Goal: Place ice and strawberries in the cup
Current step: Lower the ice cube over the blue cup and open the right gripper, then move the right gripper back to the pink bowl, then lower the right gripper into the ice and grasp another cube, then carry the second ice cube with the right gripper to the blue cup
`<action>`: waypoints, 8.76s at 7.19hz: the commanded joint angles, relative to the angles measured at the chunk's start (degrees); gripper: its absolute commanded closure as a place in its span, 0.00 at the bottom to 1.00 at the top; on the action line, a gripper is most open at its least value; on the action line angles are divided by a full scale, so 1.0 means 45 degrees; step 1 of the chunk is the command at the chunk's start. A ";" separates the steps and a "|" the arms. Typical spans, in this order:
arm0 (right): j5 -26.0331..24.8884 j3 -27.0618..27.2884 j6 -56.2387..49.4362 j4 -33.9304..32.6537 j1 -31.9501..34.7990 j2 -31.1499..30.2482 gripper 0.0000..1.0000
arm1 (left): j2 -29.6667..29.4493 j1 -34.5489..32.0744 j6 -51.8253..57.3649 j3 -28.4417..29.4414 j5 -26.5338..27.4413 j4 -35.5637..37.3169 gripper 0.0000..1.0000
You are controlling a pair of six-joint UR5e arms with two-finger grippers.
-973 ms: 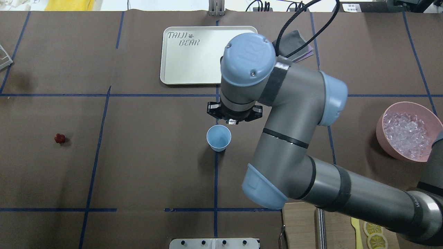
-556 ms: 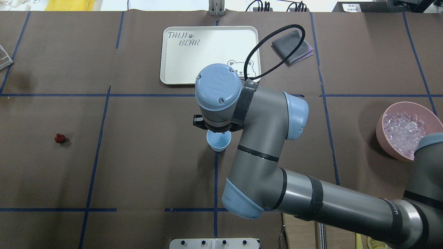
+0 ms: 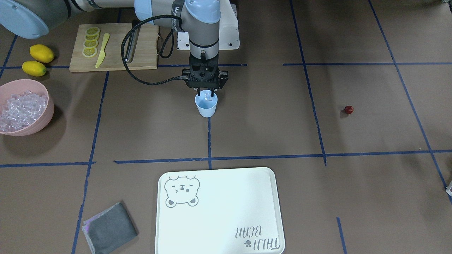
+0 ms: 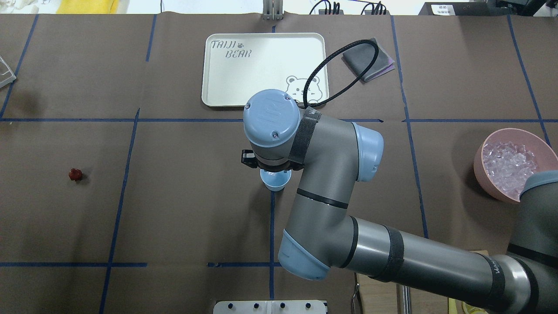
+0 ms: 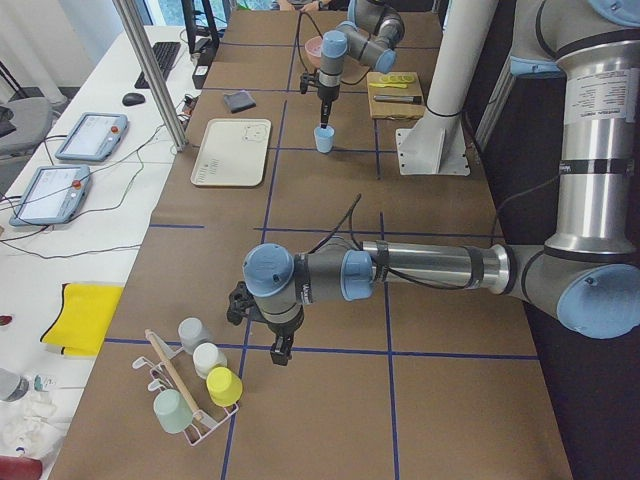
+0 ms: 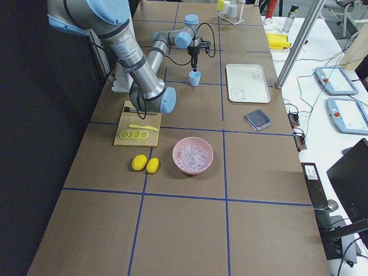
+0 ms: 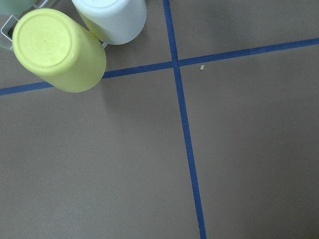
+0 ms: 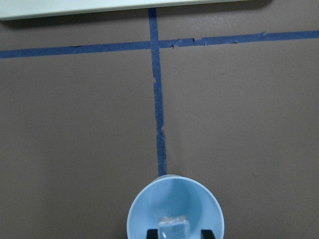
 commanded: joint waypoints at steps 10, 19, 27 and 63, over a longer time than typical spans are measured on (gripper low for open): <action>0.1897 0.2860 -0.5837 0.0110 0.3442 -0.3833 0.00 | 0.0000 0.0000 0.0002 -0.0097 0.0000 -0.0019 0.00; 0.6103 0.3055 -1.6274 0.4582 0.9698 -1.2309 0.00 | 0.0039 0.0000 -0.0018 -0.0137 0.0000 0.0020 0.00; 0.5497 0.1520 -1.2240 0.8517 0.8392 -1.2745 0.03 | 0.0039 0.0000 0.0001 -0.0117 -0.0020 0.0000 0.00; 0.4388 0.5325 -0.6078 -0.0569 0.4415 -0.5568 0.99 | 0.0019 0.0020 0.0002 -0.0156 -0.0020 -0.0019 0.00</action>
